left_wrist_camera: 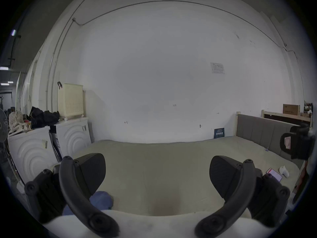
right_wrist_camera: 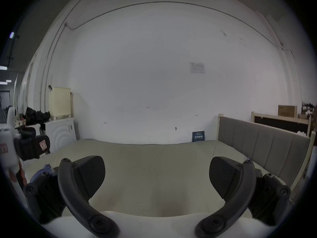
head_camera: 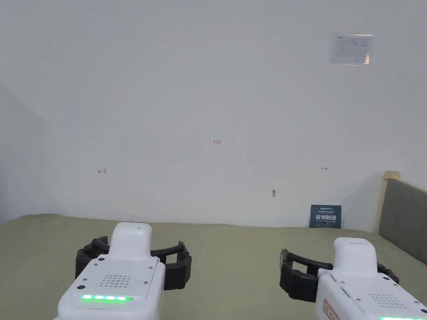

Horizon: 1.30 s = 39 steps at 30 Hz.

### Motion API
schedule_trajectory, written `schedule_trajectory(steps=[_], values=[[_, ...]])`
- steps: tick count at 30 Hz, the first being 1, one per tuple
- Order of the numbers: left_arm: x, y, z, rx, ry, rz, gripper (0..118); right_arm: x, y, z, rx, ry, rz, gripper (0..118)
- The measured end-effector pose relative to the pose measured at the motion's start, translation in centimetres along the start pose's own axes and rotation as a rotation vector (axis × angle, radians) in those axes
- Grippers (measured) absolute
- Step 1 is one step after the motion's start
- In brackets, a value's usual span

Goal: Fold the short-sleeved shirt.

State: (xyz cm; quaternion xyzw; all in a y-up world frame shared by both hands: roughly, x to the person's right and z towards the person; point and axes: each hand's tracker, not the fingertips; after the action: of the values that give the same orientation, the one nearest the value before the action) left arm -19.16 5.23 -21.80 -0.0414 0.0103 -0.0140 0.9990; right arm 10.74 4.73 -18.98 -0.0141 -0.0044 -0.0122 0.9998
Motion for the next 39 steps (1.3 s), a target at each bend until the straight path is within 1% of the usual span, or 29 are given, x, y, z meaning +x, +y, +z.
schedule_trajectory(steps=[6,10,17,23,29,39], values=[[0.05,0.29,0.25,-0.017,-0.009,0.012,118,0.01,0.19,-0.25,-0.011,0.011,-0.003,118],[-0.32,0.54,0.27,-0.019,-0.024,0.044,118,-0.12,-0.05,-0.25,-0.026,0.013,0.021,118],[0.18,0.47,0.46,-0.029,-0.037,0.015,118,-0.58,-0.19,-0.24,-0.034,0.011,0.042,118],[0.01,0.45,0.26,-0.035,-0.040,0.028,118,-0.68,-0.27,-0.24,-0.032,0.003,0.067,118],[-0.10,0.56,0.39,-0.035,-0.040,0.030,118,-0.65,-0.37,-0.31,-0.043,0.006,0.056,118],[-0.18,0.42,0.28,-0.047,-0.043,0.033,118,-0.80,-0.46,-0.33,-0.046,0.007,0.062,118]])
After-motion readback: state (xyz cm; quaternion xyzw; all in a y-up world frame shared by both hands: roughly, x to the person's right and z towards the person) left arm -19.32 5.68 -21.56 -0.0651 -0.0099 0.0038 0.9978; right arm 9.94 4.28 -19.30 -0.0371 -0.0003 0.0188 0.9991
